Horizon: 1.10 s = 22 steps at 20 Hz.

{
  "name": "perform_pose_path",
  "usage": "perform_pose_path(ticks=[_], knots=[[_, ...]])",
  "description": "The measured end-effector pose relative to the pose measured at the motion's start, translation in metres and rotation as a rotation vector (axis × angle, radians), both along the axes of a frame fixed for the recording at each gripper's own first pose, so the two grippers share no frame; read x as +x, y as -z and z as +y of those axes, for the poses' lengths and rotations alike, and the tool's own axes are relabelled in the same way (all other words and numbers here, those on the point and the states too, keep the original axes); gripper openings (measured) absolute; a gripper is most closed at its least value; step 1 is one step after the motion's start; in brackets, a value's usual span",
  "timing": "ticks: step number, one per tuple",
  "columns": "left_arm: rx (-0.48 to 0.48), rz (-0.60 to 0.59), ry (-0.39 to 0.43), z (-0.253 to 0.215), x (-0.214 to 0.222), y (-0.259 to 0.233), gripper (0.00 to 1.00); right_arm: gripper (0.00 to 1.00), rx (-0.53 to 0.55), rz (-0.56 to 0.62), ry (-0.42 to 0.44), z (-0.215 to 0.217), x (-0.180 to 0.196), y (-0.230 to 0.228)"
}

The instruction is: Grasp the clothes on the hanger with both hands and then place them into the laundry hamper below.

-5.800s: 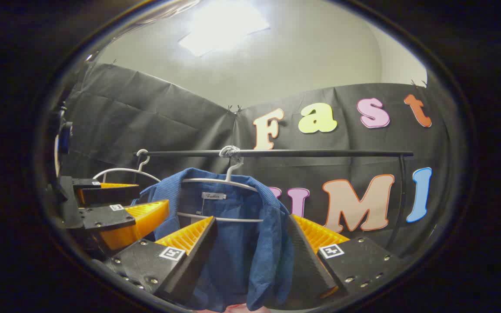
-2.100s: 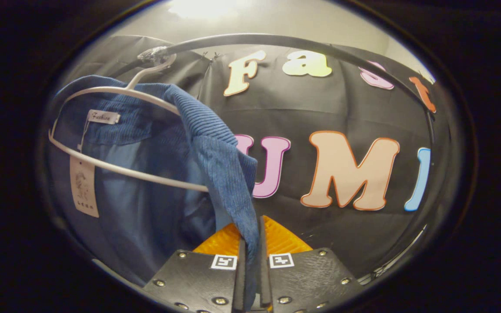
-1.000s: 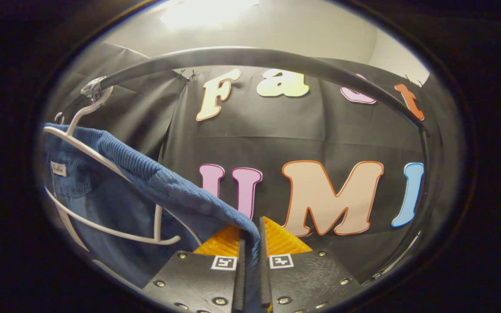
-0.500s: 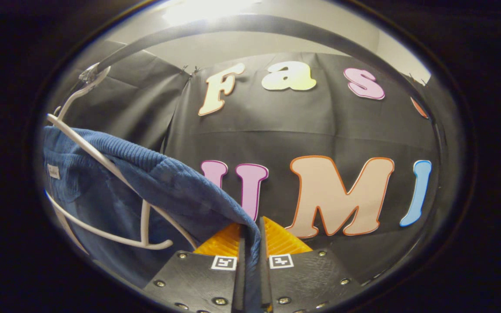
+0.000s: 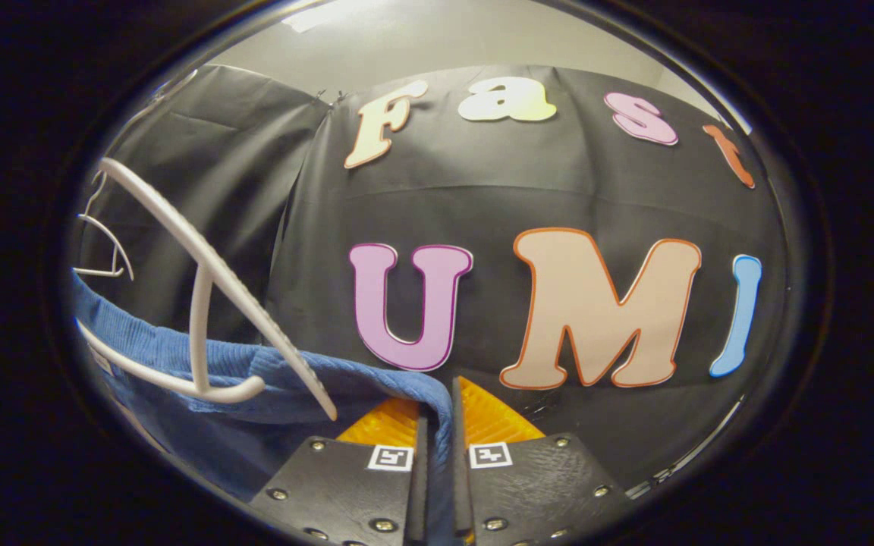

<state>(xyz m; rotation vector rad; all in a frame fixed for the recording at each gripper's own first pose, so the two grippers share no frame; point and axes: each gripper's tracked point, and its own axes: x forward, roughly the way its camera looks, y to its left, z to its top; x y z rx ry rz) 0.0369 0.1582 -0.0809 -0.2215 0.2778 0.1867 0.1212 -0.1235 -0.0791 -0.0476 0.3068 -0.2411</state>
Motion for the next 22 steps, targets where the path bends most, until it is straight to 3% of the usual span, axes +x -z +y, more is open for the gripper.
perform_pose_path(ticks=[5,12,22], knots=[[0.023,0.05,-0.003,-0.001,-0.012,0.023,0.04,0.1,-0.009,0.054,-0.018,0.007,-0.019,0.022],[0.049,0.125,0.013,-0.007,-0.033,0.056,0.04,0.13,0.05,0.134,-0.048,0.03,-0.054,0.056],[0.091,0.194,0.176,-0.06,-0.043,0.102,0.05,0.13,0.097,0.198,-0.128,0.08,-0.093,0.076]])
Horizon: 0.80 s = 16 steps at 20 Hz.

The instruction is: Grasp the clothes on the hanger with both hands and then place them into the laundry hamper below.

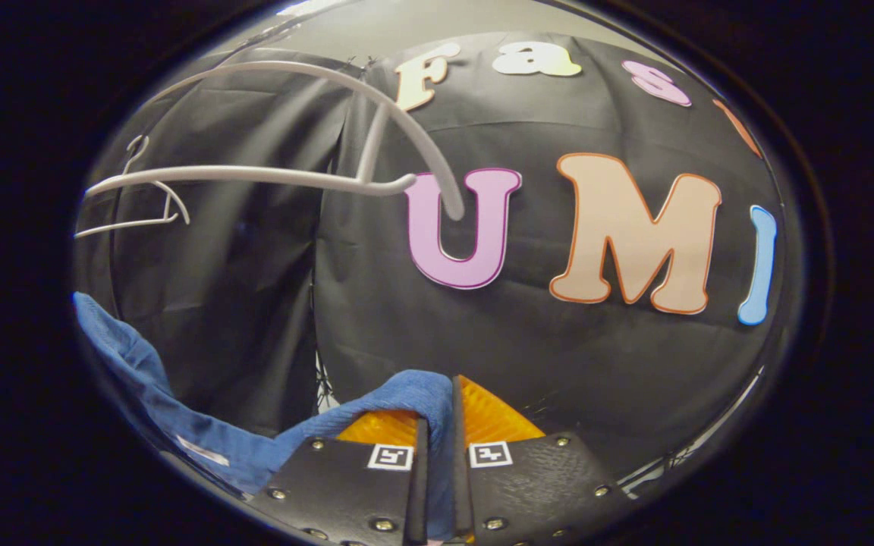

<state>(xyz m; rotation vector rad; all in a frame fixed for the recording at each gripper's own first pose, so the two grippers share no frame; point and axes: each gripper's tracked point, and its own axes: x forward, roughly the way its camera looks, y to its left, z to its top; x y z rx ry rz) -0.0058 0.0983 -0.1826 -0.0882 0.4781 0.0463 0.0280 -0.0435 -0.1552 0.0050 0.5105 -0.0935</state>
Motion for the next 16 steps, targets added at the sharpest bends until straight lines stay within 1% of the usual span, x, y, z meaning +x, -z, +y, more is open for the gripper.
perform_pose_path(ticks=[5,8,16], knots=[[-0.019,0.037,0.095,-0.034,0.001,0.021,0.03,0.13,0.025,0.024,-0.037,0.022,-0.014,0.004],[-0.031,0.054,0.171,-0.056,0.005,0.031,0.04,0.13,0.038,0.037,-0.052,0.033,-0.022,0.005],[-0.058,0.048,0.368,-0.122,0.033,0.049,0.04,0.13,0.08,0.072,-0.118,0.066,-0.042,0.012]])
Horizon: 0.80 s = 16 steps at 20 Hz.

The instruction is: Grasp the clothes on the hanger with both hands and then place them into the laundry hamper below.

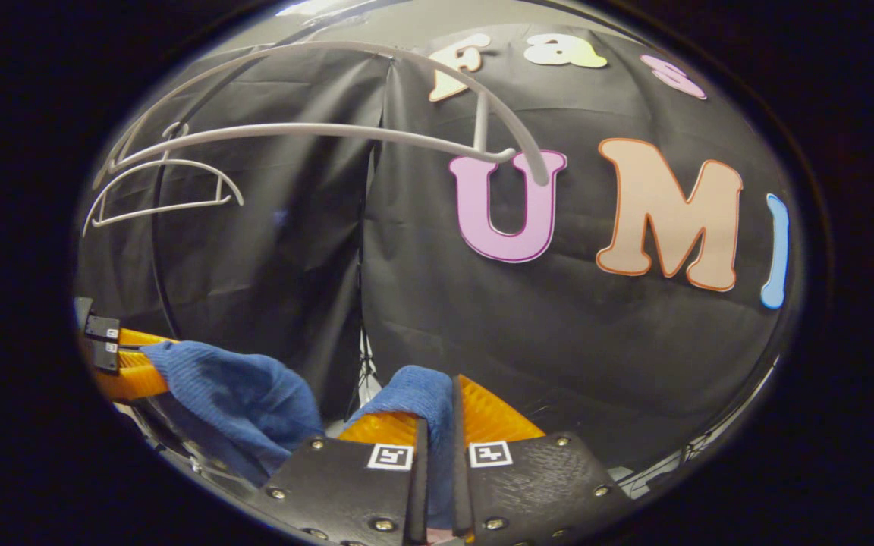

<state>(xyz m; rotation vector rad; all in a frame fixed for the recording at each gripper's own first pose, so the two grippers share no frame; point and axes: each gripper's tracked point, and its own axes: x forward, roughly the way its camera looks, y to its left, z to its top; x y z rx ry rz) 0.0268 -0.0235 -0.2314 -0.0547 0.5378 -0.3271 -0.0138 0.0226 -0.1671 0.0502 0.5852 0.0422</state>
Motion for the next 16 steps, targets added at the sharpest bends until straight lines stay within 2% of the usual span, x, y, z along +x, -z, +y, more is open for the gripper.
perform_pose_path(ticks=[3,8,12,16], knots=[[-0.032,0.009,0.056,-0.031,0.011,0.007,0.04,0.13,0.029,0.016,-0.034,0.014,-0.008,0.005],[-0.1,0.051,0.106,-0.069,0.018,0.017,0.04,0.13,0.099,0.061,-0.052,0.026,-0.018,0.021],[-0.105,0.098,0.135,-0.086,0.01,0.031,0.04,0.14,0.124,0.117,-0.029,0.026,-0.033,0.047],[-0.083,0.15,0.162,-0.097,0.005,0.05,0.05,0.15,0.106,0.176,-0.016,0.018,-0.047,0.073]])
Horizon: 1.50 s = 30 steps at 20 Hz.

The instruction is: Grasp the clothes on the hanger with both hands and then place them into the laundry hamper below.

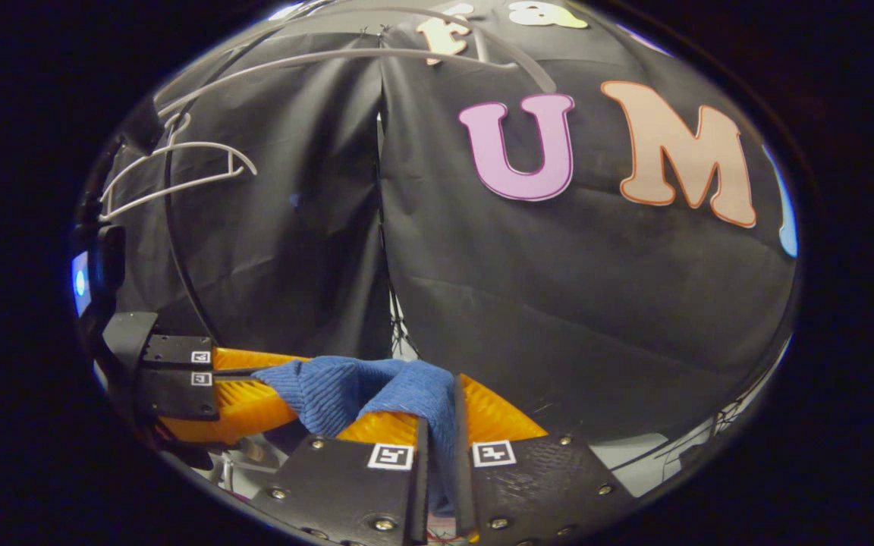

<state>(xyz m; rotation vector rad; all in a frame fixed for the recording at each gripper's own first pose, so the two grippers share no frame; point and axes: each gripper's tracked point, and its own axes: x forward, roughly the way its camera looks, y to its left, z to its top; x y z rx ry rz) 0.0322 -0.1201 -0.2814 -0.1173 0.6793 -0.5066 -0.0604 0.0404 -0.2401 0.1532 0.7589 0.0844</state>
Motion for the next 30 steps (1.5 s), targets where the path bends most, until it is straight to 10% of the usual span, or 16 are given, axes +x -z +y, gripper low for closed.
perform_pose_path(ticks=[18,30], knots=[[0.133,0.311,0.083,-0.015,-0.059,0.107,0.28,0.18,-0.002,0.178,-0.007,-0.006,-0.042,0.066],[0.126,0.244,0.087,-0.017,-0.045,0.094,0.34,0.18,-0.001,0.168,-0.007,-0.005,-0.042,0.063]])
